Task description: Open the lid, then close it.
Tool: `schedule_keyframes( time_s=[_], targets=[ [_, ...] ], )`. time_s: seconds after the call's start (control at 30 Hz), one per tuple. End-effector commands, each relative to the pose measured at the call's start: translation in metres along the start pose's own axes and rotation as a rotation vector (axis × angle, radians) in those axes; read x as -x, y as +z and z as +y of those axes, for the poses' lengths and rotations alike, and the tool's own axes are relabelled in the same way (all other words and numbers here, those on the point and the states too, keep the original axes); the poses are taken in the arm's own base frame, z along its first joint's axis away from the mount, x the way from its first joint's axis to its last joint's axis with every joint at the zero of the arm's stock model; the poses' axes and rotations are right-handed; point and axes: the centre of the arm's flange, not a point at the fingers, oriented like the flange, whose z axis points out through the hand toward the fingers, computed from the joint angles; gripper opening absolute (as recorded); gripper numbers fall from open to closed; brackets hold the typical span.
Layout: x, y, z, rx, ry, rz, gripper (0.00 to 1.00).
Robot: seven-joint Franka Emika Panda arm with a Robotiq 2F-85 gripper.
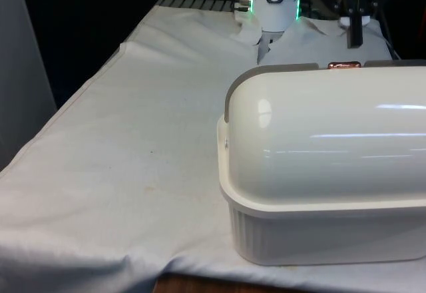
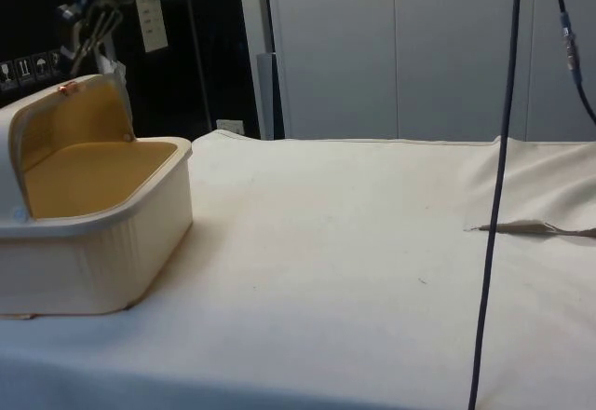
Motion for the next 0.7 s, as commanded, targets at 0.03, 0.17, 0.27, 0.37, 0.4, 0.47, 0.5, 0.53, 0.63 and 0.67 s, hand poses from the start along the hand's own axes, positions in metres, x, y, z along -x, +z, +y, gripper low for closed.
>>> schedule_keyframes(
  time_s=[0.03,0.17,0.27,0.37,0.4,0.47,0.5,0.53,0.63,0.67],
  targets=[
    [-0.004,-0.005,0.004,0.012,0.001,0.006,0.00],
    [-0.011,-0.013,0.004,0.012,-0.001,0.020,0.00],
    [-0.015,-0.018,0.004,0.012,-0.002,0.028,0.00],
    [-0.022,-0.026,0.004,0.011,-0.003,0.043,0.00],
    [-0.024,-0.028,0.004,0.012,-0.003,0.048,0.00],
    [-0.028,-0.033,0.005,0.013,-0.007,0.057,0.00],
    [-0.027,-0.031,0.000,-0.001,-0.006,0.062,0.00],
    [-0.030,-0.035,0.004,0.013,-0.007,0.060,0.00],
    [-0.034,-0.040,0.005,0.015,-0.012,0.069,0.00],
    [-0.036,-0.042,0.006,0.016,-0.013,0.072,0.00]
  ],
)
